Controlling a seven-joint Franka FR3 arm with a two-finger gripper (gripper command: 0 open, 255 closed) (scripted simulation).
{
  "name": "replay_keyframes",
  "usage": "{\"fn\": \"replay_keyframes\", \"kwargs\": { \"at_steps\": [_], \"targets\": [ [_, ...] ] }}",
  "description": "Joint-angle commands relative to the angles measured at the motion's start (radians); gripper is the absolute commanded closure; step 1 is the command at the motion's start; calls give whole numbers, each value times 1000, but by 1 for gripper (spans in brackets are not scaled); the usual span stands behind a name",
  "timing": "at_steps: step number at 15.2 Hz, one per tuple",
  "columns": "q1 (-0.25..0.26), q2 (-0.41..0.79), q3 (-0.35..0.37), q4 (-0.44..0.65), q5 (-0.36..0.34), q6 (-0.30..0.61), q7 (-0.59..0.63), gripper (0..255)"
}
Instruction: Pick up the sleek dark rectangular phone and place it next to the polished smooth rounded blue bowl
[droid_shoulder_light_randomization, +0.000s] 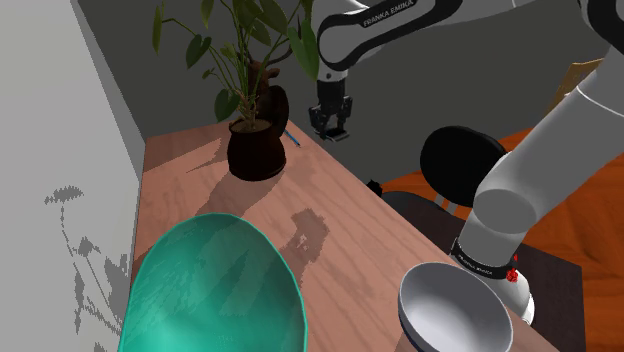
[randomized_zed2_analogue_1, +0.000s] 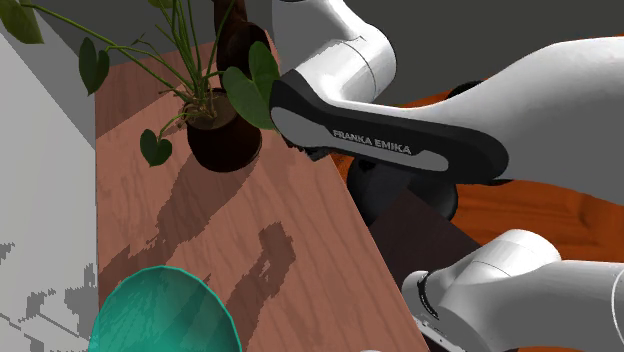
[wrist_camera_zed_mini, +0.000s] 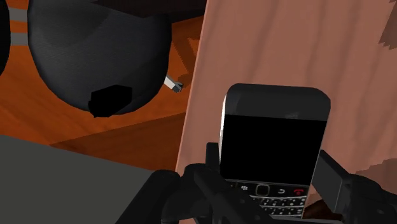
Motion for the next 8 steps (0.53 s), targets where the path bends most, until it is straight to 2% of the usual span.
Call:
{"fn": "replay_keyframes", "kwargs": {
  "at_steps": [1, 8],
  "targets": [
    [-1, -1, -1, 23, 0, -25, -3, 255],
    [73, -144, 91, -94, 61, -52, 127, 255]
  ]
}}
